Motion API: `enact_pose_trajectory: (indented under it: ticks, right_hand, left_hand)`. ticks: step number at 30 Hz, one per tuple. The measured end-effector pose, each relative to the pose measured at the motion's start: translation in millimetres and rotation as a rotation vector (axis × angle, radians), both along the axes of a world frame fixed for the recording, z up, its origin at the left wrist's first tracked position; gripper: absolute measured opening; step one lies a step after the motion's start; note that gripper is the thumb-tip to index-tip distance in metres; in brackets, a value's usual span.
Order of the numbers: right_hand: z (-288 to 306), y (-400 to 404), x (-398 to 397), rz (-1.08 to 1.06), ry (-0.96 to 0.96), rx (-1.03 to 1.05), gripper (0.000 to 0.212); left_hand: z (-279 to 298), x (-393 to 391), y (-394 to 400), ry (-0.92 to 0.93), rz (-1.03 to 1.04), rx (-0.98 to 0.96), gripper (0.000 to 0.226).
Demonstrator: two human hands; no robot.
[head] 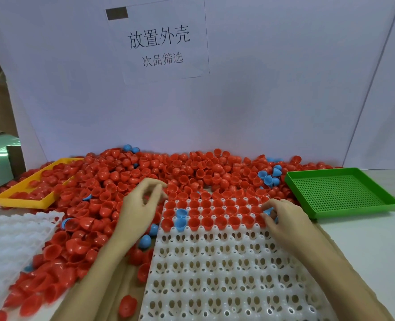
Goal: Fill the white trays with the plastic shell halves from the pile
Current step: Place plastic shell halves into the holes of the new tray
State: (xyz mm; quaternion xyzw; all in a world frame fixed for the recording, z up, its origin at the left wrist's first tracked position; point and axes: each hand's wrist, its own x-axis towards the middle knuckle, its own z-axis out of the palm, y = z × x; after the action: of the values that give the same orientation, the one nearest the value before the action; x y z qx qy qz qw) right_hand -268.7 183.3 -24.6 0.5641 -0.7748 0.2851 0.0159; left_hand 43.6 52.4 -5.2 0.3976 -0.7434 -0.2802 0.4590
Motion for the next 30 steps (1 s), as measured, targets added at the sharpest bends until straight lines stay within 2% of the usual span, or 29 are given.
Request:
enact_pose_trajectory:
  ticks: [2, 5, 11, 14, 20, 23, 30]
  right_hand:
    - [1, 0, 1, -0.004, 0.003, 0.010, 0.020]
    - [2, 1, 0, -0.010, 0.009, 0.005, 0.019]
    - [8, 2, 7, 0.014, 0.005, -0.020, 0.016]
    - [9, 2, 9, 0.032, -0.003, -0.023, 0.014]
    - [7, 3, 10, 0.054, -0.012, -0.035, 0.013]
    - [6, 2, 12, 0.063, -0.017, -0.039, 0.012]
    - [6, 3, 14, 0.071, -0.042, -0.043, 0.013]
  left_hand:
    - [-11, 21, -21, -0.140, 0.199, -0.087, 0.014]
    - [-35, 35, -43, -0.310, 0.273, -0.123, 0.018]
    - [-44, 22, -65, -0.475, 0.253, -0.281, 0.021]
    - [-37, 18, -75, -0.514, 0.267, -0.298, 0.021]
    - [-36, 14, -81, -0.642, 0.014, -0.298, 0.027]
    - [-41, 18, -83, -0.603, 0.028, -0.244, 0.027]
    - [-37, 28, -76, -0.318, 0.241, -0.200, 0.032]
